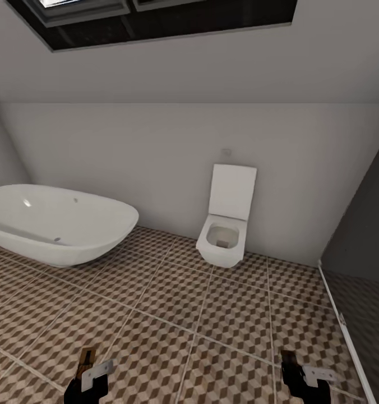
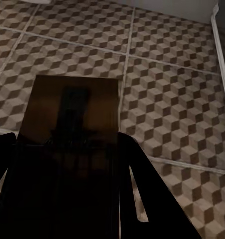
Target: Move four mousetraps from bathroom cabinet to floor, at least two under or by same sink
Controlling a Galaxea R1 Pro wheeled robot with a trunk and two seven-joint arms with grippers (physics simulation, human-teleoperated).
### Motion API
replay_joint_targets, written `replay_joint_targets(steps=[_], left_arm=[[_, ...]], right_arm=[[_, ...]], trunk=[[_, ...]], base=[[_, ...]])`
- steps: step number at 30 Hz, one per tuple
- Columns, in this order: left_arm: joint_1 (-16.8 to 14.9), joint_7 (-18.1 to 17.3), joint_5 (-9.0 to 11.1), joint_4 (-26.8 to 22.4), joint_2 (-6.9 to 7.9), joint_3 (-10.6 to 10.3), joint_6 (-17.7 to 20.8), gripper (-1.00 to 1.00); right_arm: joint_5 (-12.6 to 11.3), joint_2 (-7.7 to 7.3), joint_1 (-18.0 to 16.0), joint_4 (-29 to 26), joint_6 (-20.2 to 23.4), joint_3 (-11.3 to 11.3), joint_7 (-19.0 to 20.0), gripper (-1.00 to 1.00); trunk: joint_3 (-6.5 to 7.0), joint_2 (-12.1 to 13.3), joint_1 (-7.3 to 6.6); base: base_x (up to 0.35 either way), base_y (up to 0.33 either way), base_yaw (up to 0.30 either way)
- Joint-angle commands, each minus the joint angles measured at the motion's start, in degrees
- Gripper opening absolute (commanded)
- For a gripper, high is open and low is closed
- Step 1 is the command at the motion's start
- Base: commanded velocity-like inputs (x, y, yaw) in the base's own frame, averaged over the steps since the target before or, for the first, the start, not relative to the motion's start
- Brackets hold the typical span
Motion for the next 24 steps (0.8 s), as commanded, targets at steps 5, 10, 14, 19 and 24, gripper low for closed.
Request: replay_joint_targets(steps=[5,10,14,19,24], left_arm=[[-0.1,0.4,-0.1,0.2,-0.06,-0.4,-0.1,-1.0],[-0.1,0.4,-0.1,0.2,-0.06,-0.4,-0.1,-1.0],[-0.1,0.4,-0.1,0.2,-0.06,-0.4,-0.1,-1.0],[-0.1,0.4,-0.1,0.2,-0.06,-0.4,-0.1,-1.0],[-0.1,0.4,-0.1,0.2,-0.06,-0.4,-0.1,-1.0]], right_arm=[[0.3,0.01,0.0,0.0,-0.2,-0.1,0.0,-1.0],[0.3,0.01,0.0,0.0,-0.2,-0.1,0.0,-1.0],[0.3,0.01,0.0,0.0,-0.2,-0.1,0.0,-1.0],[0.3,0.01,0.0,0.0,-0.2,-0.1,0.0,-1.0],[0.3,0.01,0.0,0.0,-0.2,-0.1,0.0,-1.0]], trunk=[[-0.05,0.0,0.0],[-0.05,0.0,0.0],[-0.01,0.0,0.0],[0.11,0.0,0.0],[0.24,0.0,0.0]], base=[[0.0,0.0,0.252],[0.0,0.0,0.252],[0.0,0.0,0.261],[0.0,0.0,0.274],[0.0,0.0,0.277]])
